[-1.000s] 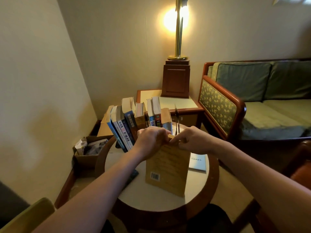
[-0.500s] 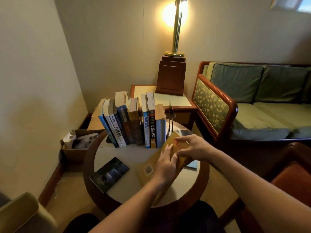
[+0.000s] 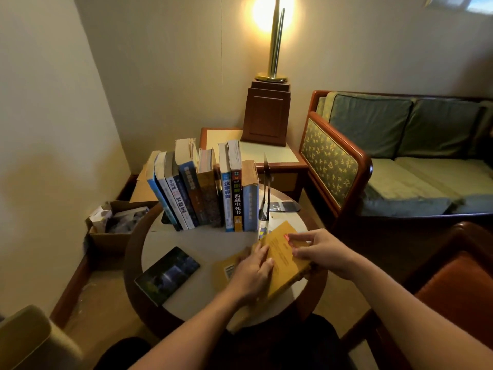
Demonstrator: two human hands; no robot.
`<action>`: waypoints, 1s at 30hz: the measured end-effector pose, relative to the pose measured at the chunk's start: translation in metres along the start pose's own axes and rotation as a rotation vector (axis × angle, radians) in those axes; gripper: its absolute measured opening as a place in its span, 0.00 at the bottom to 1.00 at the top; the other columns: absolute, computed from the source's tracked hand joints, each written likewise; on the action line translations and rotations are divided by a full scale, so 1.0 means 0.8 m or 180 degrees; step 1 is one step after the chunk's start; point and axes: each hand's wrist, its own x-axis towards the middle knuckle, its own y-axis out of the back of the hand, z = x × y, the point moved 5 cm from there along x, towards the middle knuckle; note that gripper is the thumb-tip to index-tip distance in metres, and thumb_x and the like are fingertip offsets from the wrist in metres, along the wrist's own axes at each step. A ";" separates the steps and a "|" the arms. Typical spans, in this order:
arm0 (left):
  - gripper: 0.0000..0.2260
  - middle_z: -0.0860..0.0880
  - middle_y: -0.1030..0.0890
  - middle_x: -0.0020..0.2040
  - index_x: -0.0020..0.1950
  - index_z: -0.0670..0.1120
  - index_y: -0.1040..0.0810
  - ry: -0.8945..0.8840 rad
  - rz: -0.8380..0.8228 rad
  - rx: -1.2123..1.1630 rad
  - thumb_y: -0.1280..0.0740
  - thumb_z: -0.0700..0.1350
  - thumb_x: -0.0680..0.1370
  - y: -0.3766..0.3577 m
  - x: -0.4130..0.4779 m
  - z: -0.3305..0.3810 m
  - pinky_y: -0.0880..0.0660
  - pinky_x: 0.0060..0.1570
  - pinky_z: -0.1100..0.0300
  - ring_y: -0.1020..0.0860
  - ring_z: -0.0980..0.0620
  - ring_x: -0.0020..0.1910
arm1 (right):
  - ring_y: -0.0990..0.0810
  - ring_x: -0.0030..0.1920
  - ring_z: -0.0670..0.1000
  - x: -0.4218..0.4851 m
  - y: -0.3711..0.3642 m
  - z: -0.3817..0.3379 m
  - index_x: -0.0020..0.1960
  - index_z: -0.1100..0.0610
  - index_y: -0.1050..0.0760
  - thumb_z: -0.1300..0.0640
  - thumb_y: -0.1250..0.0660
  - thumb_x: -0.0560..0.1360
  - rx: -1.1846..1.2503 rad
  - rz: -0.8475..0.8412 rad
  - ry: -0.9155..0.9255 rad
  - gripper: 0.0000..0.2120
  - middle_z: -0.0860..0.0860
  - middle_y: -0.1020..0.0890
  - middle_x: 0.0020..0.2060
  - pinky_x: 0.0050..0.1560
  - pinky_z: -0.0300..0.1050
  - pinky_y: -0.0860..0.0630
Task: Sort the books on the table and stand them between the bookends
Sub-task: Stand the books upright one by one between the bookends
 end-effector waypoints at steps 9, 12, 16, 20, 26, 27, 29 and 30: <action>0.29 0.51 0.56 0.83 0.82 0.53 0.52 0.0634 0.0212 0.1586 0.49 0.61 0.84 0.086 0.013 -0.091 0.58 0.77 0.39 0.58 0.41 0.81 | 0.13 0.44 0.53 -0.051 0.054 -0.071 0.73 0.43 0.32 0.60 0.34 0.79 -0.0710 0.0159 0.0846 0.25 0.53 0.22 0.58 0.38 0.49 0.16; 0.32 0.49 0.58 0.82 0.83 0.52 0.54 0.0983 0.0218 0.1844 0.49 0.63 0.83 0.112 0.008 -0.125 0.58 0.77 0.38 0.60 0.39 0.80 | 0.14 0.41 0.47 -0.061 0.065 -0.100 0.73 0.43 0.33 0.60 0.34 0.79 -0.1170 0.0323 0.1158 0.25 0.48 0.23 0.59 0.32 0.41 0.19; 0.37 0.47 0.64 0.81 0.82 0.50 0.60 0.1306 -0.0172 0.1971 0.48 0.65 0.82 0.122 -0.006 -0.164 0.62 0.77 0.39 0.65 0.37 0.79 | 0.19 0.34 0.36 -0.062 0.072 -0.130 0.74 0.48 0.33 0.61 0.35 0.80 -0.1766 0.0736 0.1503 0.25 0.46 0.27 0.59 0.30 0.32 0.23; 0.36 0.48 0.68 0.80 0.81 0.52 0.65 0.1019 -0.0097 0.2139 0.55 0.68 0.81 0.114 -0.020 -0.178 0.66 0.76 0.39 0.70 0.39 0.77 | 0.19 0.33 0.33 -0.057 0.077 -0.143 0.75 0.50 0.33 0.62 0.35 0.80 -0.1947 0.1077 0.1655 0.25 0.50 0.27 0.60 0.27 0.33 0.24; 0.36 0.50 0.67 0.80 0.81 0.54 0.63 0.0877 -0.0036 0.2220 0.56 0.69 0.80 0.116 -0.016 -0.184 0.66 0.76 0.40 0.70 0.39 0.77 | 0.20 0.32 0.32 -0.045 0.069 -0.172 0.74 0.50 0.32 0.62 0.35 0.80 -0.2062 0.1298 0.1949 0.24 0.57 0.25 0.67 0.28 0.30 0.25; 0.36 0.50 0.67 0.80 0.81 0.54 0.63 0.0851 -0.0019 0.2230 0.55 0.70 0.80 0.117 -0.014 -0.185 0.66 0.76 0.40 0.69 0.40 0.77 | 0.21 0.30 0.35 -0.043 0.065 -0.178 0.73 0.50 0.32 0.62 0.35 0.80 -0.2129 0.1346 0.2001 0.23 0.57 0.24 0.67 0.28 0.29 0.26; 0.37 0.51 0.66 0.81 0.81 0.54 0.62 0.0783 0.0022 0.2277 0.55 0.70 0.79 0.120 -0.012 -0.186 0.65 0.77 0.41 0.69 0.41 0.78 | 0.24 0.32 0.36 -0.037 0.059 -0.191 0.73 0.50 0.31 0.61 0.35 0.80 -0.2308 0.1409 0.2086 0.22 0.58 0.24 0.67 0.29 0.27 0.26; 0.37 0.51 0.66 0.81 0.81 0.54 0.62 0.0760 0.0035 0.2297 0.55 0.71 0.79 0.120 -0.011 -0.186 0.65 0.77 0.41 0.69 0.41 0.78 | 0.24 0.34 0.36 -0.033 0.058 -0.196 0.73 0.50 0.30 0.61 0.35 0.80 -0.2416 0.1412 0.2104 0.21 0.58 0.23 0.67 0.29 0.27 0.26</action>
